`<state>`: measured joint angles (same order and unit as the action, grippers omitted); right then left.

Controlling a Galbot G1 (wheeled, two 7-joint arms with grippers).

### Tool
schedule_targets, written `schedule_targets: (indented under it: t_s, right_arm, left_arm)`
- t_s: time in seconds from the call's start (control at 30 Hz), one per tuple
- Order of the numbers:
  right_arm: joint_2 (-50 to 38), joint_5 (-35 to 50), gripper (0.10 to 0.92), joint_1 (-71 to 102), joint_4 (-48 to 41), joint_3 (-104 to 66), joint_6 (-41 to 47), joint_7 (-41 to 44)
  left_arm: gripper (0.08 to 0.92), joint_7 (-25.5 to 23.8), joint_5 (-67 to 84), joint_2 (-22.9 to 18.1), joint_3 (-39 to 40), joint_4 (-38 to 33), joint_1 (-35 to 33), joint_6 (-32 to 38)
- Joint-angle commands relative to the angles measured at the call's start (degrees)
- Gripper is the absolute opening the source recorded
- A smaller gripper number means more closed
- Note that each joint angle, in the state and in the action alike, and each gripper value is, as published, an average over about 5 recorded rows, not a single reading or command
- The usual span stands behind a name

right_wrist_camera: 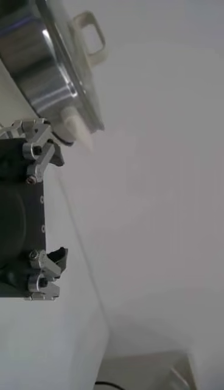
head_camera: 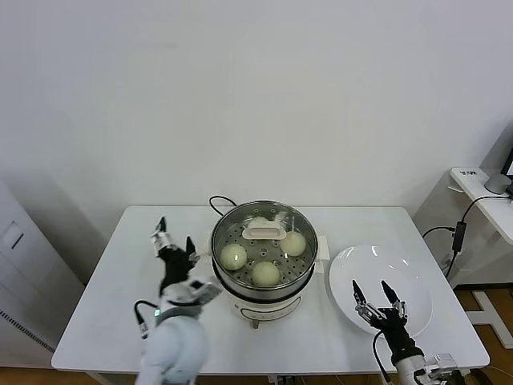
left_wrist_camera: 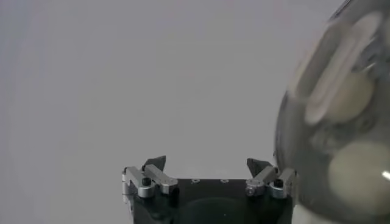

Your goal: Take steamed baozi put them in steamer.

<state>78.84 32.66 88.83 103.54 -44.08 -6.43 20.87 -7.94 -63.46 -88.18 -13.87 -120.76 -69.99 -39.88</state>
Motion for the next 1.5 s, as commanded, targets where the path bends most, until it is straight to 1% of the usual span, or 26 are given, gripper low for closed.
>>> schedule_targets:
  t_s: [0.03,0.13,0.3,0.53,0.7,0.8,1.07,1.5]
  right_arm:
    - [-1.5,-1.6,0.823,3.4,2.0,-1.0,-4.2,2.7]
    - [-2.6,-0.9,0.823,6.2,4.8,-1.1,-1.8,1.3]
    - [-3.9,0.5,0.823,9.5,7.0,-0.9,3.0,-1.9]
    - [-3.8,0.1,0.823,12.7,8.7,-0.4,5.5,-6.0]
    - [-3.4,-0.6,0.823,14.4,11.3,-0.1,5.7,-8.1]
    - [-3.2,-0.8,0.823,14.9,12.2,0.4,5.7,-8.5]
    - [-2.1,-2.1,0.823,14.2,11.7,2.1,6.0,-8.5]
    - [-1.4,-3.2,0.823,12.5,10.5,2.6,6.0,-8.3]
  left_arm:
    - [0.823,-0.1,47.6,1.3,-21.6,-6.0,-12.4,24.6]
    - [0.823,0.0,53.0,0.9,-22.4,-7.6,-17.3,27.0]
    - [0.823,0.2,55.6,0.1,-21.9,-7.8,-23.5,30.4]
    - [0.823,1.0,60.1,-1.1,-17.7,-8.6,-32.1,26.7]
    - [0.823,1.1,60.7,-1.8,-15.3,-10.7,-36.5,21.5]
    - [0.823,1.2,60.6,-2.0,-14.6,-11.1,-37.5,20.6]
    - [0.823,1.1,58.9,-2.1,-13.2,-10.9,-37.0,22.6]
    - [0.823,0.6,57.7,-2.2,-13.2,-9.5,-36.2,26.5]
